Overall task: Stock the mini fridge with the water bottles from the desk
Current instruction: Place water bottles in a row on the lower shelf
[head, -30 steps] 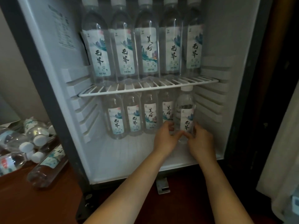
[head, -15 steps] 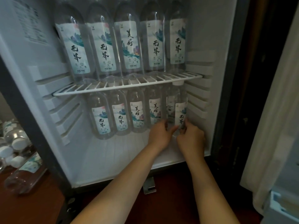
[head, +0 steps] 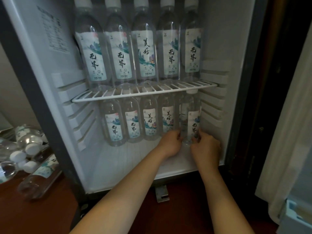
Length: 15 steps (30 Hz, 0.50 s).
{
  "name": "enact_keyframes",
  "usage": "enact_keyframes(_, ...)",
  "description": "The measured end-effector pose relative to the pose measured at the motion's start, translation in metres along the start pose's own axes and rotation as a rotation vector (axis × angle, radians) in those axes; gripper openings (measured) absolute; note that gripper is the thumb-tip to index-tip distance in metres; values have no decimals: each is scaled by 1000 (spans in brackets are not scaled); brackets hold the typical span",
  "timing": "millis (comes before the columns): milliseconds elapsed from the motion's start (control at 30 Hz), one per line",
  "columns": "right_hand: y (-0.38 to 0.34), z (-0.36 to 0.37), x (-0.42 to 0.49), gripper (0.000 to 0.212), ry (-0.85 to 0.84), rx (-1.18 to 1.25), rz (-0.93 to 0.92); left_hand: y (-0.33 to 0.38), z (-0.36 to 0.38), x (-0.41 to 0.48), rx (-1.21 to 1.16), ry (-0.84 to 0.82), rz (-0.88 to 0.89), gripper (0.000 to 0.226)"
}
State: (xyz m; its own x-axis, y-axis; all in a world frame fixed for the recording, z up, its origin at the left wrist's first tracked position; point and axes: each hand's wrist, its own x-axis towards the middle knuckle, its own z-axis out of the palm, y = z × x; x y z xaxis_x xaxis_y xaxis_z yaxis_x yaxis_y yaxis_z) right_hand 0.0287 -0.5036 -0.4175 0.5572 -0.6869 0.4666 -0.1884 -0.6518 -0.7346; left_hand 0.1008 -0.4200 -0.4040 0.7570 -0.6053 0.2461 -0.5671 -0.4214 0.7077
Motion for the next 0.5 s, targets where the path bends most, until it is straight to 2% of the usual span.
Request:
enact_keyframes(133, -10, -3, -11, 23, 198, 72, -86, 7, -11, -28, 51, 132, 16, 36)
enact_keyframes(200, -18, -4, -18, 19, 182, 110, -141, 6, -24, -51, 44, 237, 68, 35)
enact_keyframes(300, -39, -1, -34, 12, 2, 190, -333, 2, -50, -100, -27, 430, 246, 25)
enact_keyframes(400, -75, 2, -68, 15, -278, 327, -521, -11, -86, -156, 50, 732, 441, 21)
enact_keyframes(500, -116, 9, -111, 15, -534, 417, -592, -34, -126, -197, 80, 1006, 388, 18)
